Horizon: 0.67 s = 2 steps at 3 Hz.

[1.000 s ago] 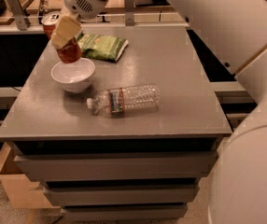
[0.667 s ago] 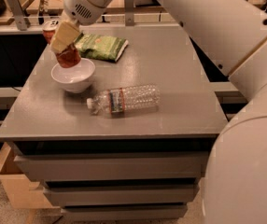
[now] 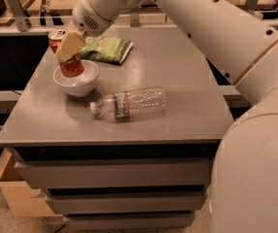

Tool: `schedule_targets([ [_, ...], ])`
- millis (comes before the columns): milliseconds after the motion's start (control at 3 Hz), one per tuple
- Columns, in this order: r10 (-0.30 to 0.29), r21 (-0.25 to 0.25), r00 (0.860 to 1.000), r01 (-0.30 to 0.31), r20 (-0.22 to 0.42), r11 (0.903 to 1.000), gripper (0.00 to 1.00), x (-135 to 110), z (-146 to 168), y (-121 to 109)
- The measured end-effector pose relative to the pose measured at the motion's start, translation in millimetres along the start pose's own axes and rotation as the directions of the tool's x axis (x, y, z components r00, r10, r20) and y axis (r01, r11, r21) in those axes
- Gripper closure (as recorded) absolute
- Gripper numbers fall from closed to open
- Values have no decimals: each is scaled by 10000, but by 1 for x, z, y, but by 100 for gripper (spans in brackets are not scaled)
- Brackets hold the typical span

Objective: Place coke can into white bowl

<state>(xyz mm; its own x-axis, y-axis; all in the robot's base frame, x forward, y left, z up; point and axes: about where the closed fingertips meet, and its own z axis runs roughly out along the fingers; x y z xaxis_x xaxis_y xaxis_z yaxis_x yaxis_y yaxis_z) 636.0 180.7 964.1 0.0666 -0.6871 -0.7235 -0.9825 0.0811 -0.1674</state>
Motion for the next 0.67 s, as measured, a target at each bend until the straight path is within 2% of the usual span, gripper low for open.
schedule_targets([
  [667, 453, -153, 9986, -448, 288, 9989, 100, 17, 9, -2],
])
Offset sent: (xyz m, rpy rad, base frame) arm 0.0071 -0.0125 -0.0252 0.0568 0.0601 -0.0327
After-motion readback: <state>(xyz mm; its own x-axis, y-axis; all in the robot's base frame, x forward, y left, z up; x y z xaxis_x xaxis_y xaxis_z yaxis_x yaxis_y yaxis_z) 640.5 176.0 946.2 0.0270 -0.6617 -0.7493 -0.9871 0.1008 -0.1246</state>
